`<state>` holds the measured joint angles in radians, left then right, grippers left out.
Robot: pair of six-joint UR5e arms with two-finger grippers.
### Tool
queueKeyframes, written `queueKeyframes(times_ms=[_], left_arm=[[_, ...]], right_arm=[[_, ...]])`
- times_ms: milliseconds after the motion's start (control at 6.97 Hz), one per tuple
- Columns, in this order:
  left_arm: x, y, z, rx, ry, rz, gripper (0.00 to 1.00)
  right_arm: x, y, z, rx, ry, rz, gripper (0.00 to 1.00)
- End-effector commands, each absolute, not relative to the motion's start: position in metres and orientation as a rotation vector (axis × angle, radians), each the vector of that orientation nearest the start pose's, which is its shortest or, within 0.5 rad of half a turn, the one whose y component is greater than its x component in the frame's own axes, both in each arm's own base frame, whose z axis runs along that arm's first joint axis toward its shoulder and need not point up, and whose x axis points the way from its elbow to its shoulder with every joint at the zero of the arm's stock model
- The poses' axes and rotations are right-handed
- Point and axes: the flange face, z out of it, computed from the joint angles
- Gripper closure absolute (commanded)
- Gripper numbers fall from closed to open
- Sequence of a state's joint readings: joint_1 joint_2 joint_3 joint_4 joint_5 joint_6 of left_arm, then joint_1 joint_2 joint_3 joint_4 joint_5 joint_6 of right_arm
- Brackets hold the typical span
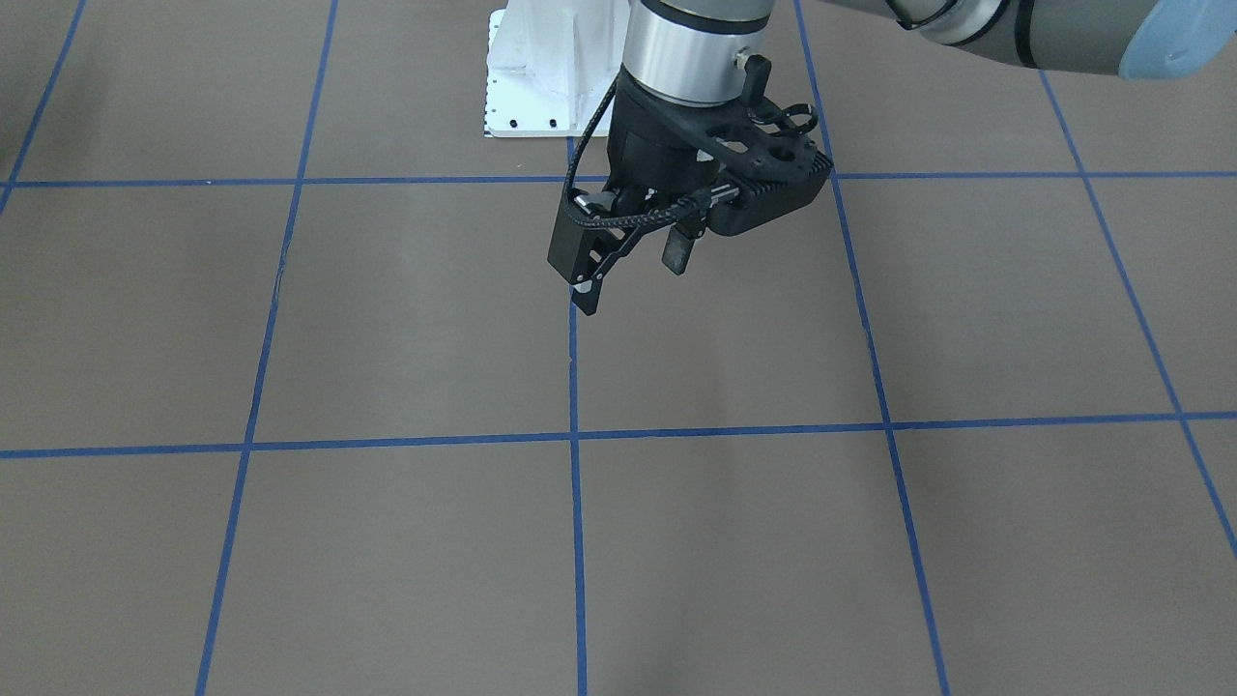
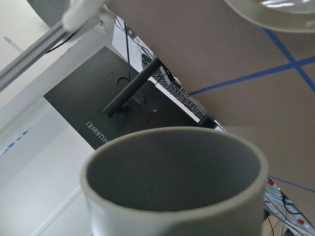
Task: Left arm hands cup to right arm to dump lemon
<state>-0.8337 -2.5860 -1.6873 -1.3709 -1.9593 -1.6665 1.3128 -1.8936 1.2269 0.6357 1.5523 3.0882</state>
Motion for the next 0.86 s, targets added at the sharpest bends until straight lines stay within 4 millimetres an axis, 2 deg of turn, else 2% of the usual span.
queueKeyframes(times_ms=[0,287,431,574,718], left_arm=[[0.379,-0.554,0.011,-0.015,0.999,-0.664,0.0],[0.381,-0.557,0.017,-0.021,0.99,-0.668,0.0],[0.383,-0.556,0.018,-0.028,0.987,-0.666,0.0],[0.382,-0.557,0.019,-0.029,0.985,-0.668,0.0],[0.383,-0.558,0.02,-0.03,0.982,-0.669,0.0]], right_arm=[[0.036,-0.354,0.661,0.111,2.393,-2.54,1.0],[-0.005,-0.416,0.633,-0.136,2.588,-2.664,1.0],[-0.032,-0.439,0.618,-0.322,2.746,-2.673,1.0],[-0.067,-0.472,0.595,-0.72,2.961,-2.691,1.0],[-0.096,-0.5,0.567,-1.02,3.079,-2.656,1.0]])
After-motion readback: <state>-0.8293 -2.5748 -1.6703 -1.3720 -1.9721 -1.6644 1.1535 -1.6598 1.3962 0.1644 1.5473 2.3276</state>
